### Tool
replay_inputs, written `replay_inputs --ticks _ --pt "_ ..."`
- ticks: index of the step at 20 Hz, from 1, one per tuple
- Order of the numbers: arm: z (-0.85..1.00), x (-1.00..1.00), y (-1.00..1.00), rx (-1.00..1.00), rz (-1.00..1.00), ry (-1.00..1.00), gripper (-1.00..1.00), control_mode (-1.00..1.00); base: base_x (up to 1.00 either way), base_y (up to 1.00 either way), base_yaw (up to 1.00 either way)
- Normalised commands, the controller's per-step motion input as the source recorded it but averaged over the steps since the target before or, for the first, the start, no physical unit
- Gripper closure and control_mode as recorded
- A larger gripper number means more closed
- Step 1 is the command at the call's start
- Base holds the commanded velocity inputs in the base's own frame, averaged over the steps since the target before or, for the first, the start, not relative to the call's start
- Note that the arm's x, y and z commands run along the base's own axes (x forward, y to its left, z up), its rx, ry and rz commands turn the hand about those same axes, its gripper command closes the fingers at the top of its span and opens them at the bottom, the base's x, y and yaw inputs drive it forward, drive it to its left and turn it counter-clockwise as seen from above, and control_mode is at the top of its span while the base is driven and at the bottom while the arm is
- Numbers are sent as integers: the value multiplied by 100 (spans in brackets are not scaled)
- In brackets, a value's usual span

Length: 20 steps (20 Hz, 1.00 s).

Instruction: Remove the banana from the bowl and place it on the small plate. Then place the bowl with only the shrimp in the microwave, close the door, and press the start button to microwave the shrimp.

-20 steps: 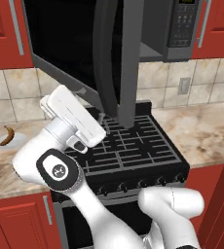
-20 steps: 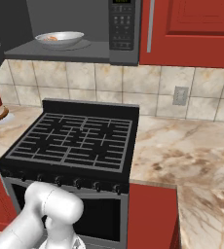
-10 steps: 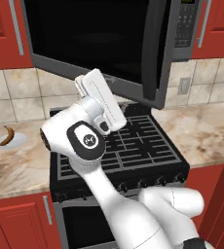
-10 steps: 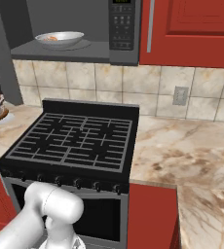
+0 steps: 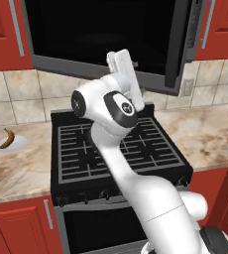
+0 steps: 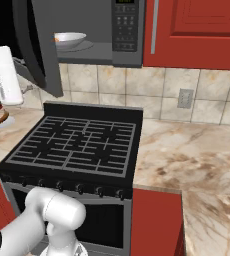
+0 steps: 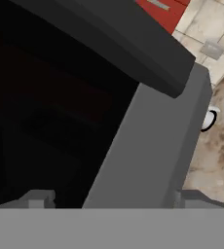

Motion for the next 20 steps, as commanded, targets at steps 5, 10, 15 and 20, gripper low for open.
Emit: replay_inputs --ticks 5,10,15,20 --pt "5 54 -43 19 21 0 -100 -100 0 0 0" --pt "0 42 -6 12 26 -1 -100 -100 0 0 0" --pt "0 49 0 11 24 0 -100 -100 0 0 0" --pt "0 57 0 11 22 0 -100 -100 0 0 0"
